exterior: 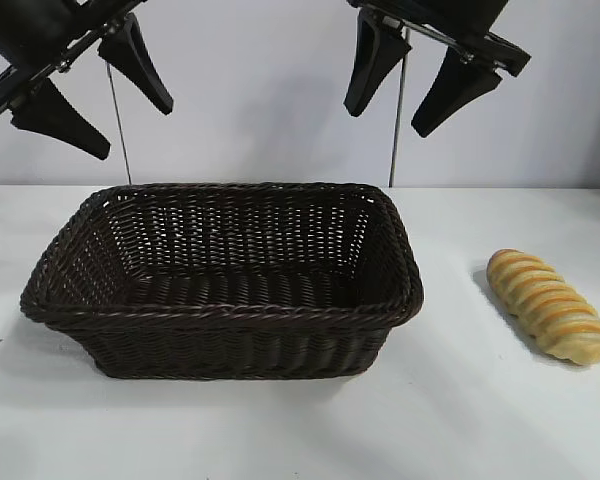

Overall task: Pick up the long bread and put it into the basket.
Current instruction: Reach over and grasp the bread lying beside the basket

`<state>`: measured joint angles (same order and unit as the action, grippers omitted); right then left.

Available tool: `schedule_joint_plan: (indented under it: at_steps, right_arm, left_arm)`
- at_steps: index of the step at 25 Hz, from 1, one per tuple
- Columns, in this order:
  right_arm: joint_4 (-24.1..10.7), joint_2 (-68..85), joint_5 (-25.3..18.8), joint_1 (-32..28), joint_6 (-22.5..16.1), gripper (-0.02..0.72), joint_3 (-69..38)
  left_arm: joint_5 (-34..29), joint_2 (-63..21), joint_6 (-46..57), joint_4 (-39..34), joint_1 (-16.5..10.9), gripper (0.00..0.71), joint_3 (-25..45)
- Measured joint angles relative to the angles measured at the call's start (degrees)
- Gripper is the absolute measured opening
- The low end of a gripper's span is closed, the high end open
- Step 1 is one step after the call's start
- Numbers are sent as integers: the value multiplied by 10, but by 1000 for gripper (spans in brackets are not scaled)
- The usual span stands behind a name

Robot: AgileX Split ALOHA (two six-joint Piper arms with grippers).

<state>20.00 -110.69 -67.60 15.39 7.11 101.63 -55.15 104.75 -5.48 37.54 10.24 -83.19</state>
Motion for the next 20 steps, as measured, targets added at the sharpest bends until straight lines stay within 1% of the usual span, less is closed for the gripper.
schedule_joint_plan:
  at_steps: [6, 7, 9, 12, 15, 17, 19, 20]
  right_arm:
    - [-1, 0, 0, 0, 0, 527, 0]
    - [-5, 0, 0, 0, 0, 527, 0]
    - [-26, 0, -5, 0, 0, 527, 0]
    - [-84, 0, -21, 0, -12, 527, 0]
    - [-153, 0, -26, 0, -38, 527, 0]
    - [-191, 0, -30, 0, -57, 527, 0]
    - [-220, 0, -30, 0, -71, 527, 0]
    - [-229, 0, -30, 0, -78, 527, 0]
  left_arm:
    - [1, 0, 0, 1, 0, 508, 0]
    - [3, 0, 0, 1, 0, 508, 0]
    - [11, 0, 0, 1, 0, 508, 0]
    - [17, 0, 0, 1, 0, 508, 0]
    - [18, 0, 0, 1, 0, 508, 0]
    - [20, 0, 0, 1, 0, 508, 0]
    - [20, 0, 0, 1, 0, 508, 0]
    - [20, 0, 0, 1, 0, 508, 0]
